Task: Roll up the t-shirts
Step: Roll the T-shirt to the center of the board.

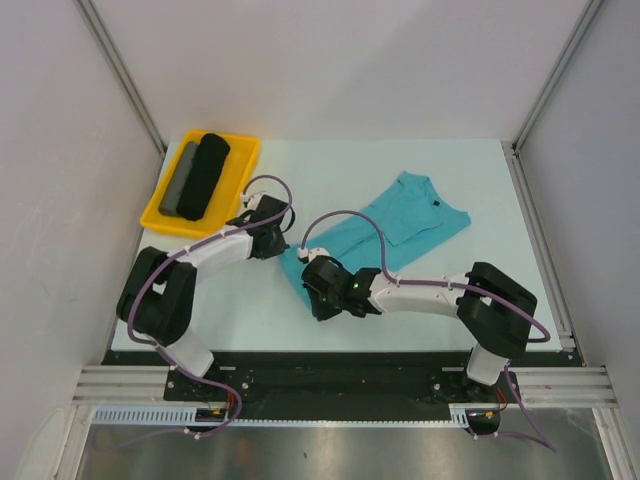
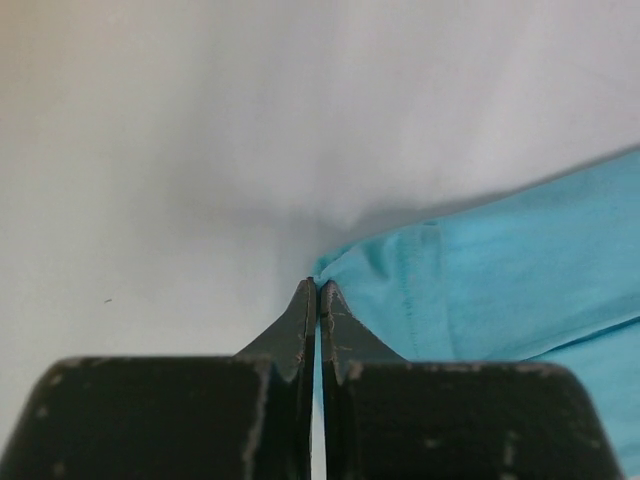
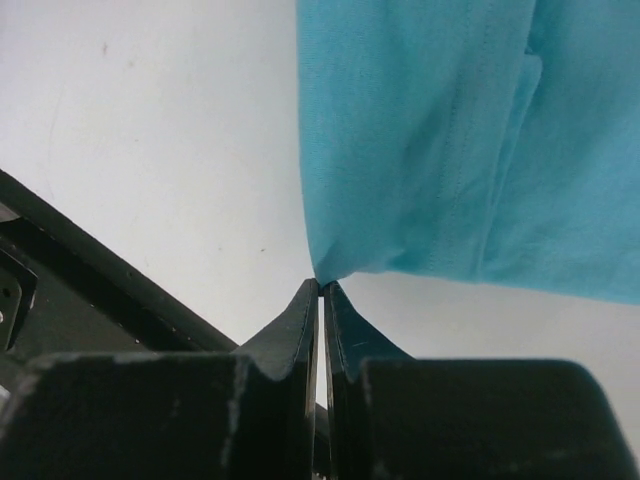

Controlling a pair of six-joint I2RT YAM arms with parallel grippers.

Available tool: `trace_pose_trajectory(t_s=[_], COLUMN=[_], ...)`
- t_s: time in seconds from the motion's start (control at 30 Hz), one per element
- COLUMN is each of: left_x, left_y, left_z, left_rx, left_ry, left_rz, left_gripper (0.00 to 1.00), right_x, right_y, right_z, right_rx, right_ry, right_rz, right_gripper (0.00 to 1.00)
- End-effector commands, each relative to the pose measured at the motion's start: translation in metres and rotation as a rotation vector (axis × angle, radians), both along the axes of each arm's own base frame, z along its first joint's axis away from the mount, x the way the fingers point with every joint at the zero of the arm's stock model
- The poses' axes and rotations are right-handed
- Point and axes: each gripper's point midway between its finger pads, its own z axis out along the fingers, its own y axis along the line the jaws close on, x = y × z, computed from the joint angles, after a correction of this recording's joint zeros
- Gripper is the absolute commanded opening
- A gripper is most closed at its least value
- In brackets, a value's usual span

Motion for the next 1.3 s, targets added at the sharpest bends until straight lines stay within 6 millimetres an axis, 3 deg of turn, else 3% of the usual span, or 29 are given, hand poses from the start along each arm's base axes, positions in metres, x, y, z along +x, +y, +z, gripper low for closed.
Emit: trace_pose_trajectory(t_s=[0.0,0.57,0.77,0.93,1.03,1.07,1.1,1.27], left_x=[0.013,0.029,0.036,0.043,0.041,0.042,0.042,0.03], left_y=[-0.009,-0.045,-0.053,-0.061,-0.061,-0.063,-0.063,-0.058], left_z=[0.014,0.012,0.013,0.024,0.029,0.037,0.043,0.066], left_rx=[0.022,-0.011,-0.033,-0.058,-0.064,-0.079,-0.092,-0.116], left_ry=[-0.015,-0.001,-0.022,-0.061,-0.071,-0.097,-0.112,-0.173], left_rz=[0.012,-0.01,-0.03,-0.068,-0.088,-0.094,-0.1,-0.138], left_gripper=[0.0,0.02,0.19,0.27,0.38,0.47,0.5,0.57], right_x=[0.003,0.024,0.029,0.031,0.032,0.031,0.031,0.031], right_y=[0.002,-0.034,-0.046,-0.052,-0.052,-0.052,-0.052,-0.051], right_z=[0.014,-0.001,-0.014,-0.021,-0.024,-0.025,-0.026,-0.028], right_rx=[0.085,0.133,0.12,0.117,0.119,0.12,0.123,0.123], right_ry=[0.027,0.102,0.124,0.14,0.152,0.156,0.161,0.169], right_rz=[-0.016,-0.167,-0.213,-0.237,-0.249,-0.249,-0.251,-0.257], right_gripper=[0.07,0.07,0.06,0.06,0.06,0.06,0.06,0.06])
